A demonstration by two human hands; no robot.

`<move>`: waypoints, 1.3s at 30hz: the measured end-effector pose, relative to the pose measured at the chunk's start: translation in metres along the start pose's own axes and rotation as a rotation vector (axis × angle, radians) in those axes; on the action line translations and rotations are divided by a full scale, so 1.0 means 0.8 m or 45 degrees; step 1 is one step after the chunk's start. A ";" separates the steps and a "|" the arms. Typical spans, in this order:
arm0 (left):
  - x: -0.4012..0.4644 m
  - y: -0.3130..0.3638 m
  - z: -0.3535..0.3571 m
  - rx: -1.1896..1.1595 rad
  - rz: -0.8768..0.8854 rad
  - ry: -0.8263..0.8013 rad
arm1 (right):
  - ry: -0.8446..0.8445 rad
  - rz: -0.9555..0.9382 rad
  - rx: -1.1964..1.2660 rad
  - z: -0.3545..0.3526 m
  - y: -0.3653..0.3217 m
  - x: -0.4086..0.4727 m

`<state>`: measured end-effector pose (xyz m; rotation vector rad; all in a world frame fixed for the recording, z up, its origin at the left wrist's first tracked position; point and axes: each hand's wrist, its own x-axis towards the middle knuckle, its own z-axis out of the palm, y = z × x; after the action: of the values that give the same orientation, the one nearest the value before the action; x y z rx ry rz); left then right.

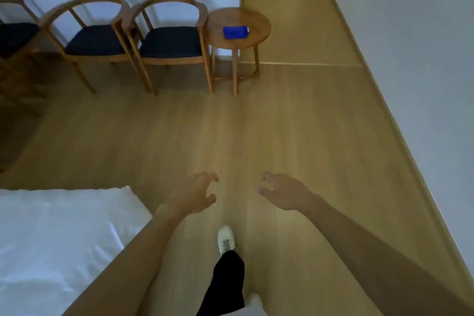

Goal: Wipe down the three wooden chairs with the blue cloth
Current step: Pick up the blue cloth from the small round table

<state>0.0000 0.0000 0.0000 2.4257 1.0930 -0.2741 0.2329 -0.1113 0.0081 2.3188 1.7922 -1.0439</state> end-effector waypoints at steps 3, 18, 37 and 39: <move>0.060 -0.028 -0.019 -0.148 0.030 0.058 | 0.046 0.012 -0.014 -0.038 -0.009 0.062; 0.372 -0.112 -0.203 -0.023 0.100 0.008 | 0.046 0.079 -0.255 -0.240 -0.024 0.314; 0.753 -0.144 -0.401 0.054 0.008 0.017 | 0.013 0.004 -0.182 -0.540 0.047 0.671; 0.798 -0.154 -0.419 0.067 0.006 0.007 | 0.011 0.016 -0.176 -0.564 0.050 0.712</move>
<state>0.3289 0.6528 0.0229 2.4763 1.0958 -0.2981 0.5488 0.5433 0.0478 2.2540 1.7886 -0.8787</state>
